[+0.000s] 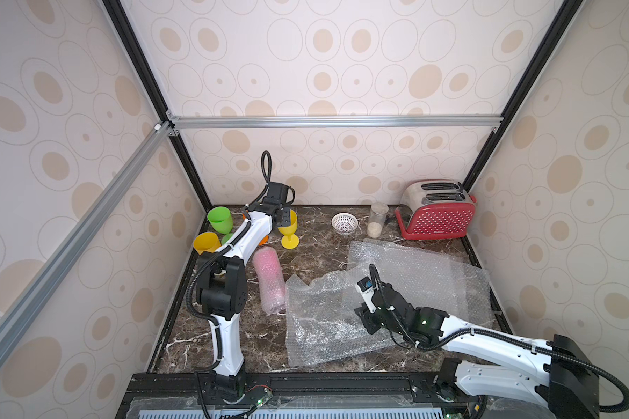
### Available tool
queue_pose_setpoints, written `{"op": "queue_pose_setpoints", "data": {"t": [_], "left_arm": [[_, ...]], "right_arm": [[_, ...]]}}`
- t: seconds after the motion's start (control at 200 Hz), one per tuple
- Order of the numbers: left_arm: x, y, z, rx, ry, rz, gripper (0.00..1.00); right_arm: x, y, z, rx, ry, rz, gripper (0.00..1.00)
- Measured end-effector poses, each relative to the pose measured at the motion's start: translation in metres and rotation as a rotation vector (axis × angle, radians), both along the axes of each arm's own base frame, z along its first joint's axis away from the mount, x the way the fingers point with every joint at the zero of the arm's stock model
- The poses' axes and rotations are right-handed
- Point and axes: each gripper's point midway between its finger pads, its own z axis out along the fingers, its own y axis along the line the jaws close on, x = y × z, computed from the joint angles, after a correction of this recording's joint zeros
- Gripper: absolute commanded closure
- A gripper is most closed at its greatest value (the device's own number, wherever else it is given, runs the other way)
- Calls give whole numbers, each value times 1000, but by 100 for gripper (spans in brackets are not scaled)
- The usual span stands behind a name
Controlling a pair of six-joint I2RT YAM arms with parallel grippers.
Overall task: Unpack wine glasses from bubble wrap
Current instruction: Place the wine glass at the center of the board.
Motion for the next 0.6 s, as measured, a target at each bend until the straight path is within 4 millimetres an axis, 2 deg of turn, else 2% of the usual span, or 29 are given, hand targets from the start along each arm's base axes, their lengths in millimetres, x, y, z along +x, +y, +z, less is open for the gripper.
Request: {"op": "queue_pose_setpoints", "data": {"t": [0.18, 0.29, 0.425, 0.6], "left_arm": [[10, 6, 0, -4, -8, 14, 100], [11, 7, -1, -9, -8, 15, 92], [12, 7, 2, -18, -10, 8, 71], [16, 2, 18, -37, -30, -18, 47]], "right_arm": [[4, -3, -2, 3, 5, -14, 67], [4, -3, -2, 2, 5, -16, 67], [4, -4, -2, 6, 9, -23, 67], [4, -10, -5, 1, 34, -49, 67]]}}
